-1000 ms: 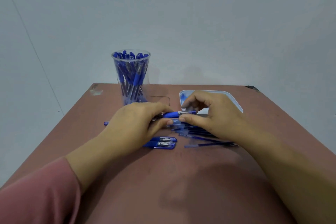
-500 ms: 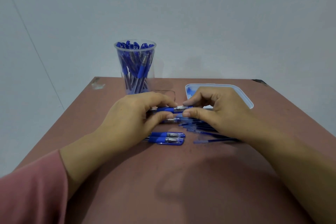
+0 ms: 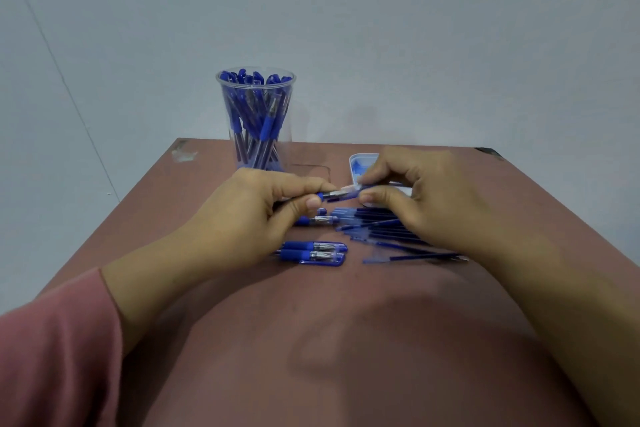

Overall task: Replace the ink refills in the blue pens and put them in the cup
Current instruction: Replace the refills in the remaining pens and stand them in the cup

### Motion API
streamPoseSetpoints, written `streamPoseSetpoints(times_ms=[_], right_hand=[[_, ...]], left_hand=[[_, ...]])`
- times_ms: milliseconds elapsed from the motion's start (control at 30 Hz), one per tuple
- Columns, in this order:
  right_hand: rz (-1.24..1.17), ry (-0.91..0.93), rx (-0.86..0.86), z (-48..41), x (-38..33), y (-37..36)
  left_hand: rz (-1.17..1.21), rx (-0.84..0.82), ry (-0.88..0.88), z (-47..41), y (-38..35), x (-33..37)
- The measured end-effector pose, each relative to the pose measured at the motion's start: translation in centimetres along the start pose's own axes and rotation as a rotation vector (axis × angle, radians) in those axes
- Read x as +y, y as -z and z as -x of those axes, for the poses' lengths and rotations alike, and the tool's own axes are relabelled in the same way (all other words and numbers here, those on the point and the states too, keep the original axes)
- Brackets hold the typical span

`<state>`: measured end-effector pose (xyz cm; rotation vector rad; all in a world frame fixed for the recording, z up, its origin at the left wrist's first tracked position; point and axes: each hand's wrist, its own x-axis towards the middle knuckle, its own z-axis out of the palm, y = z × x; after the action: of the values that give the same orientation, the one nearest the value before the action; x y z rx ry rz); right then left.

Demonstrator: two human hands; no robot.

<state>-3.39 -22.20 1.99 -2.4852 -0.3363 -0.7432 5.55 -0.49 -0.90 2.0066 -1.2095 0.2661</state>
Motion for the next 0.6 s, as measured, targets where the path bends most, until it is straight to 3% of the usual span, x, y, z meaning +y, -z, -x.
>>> streamPoseSetpoints(times_ms=[133,333,600], right_hand=[[0.018,-0.071,-0.04,0.1,0.7,1.0],[0.122,-0.075,-0.267,-0.1,0.9,-0.2],[0.128,-0.054,-0.339,0.1,0.7,-2.4]], left_hand=[[-0.081,0.064,0.041,0.0,0.3,-0.6],[-0.308,0.007,0.024,-0.1,1.0,-0.5],[-0.285,-0.015,-0.007,-0.1,1.6,-1.1]])
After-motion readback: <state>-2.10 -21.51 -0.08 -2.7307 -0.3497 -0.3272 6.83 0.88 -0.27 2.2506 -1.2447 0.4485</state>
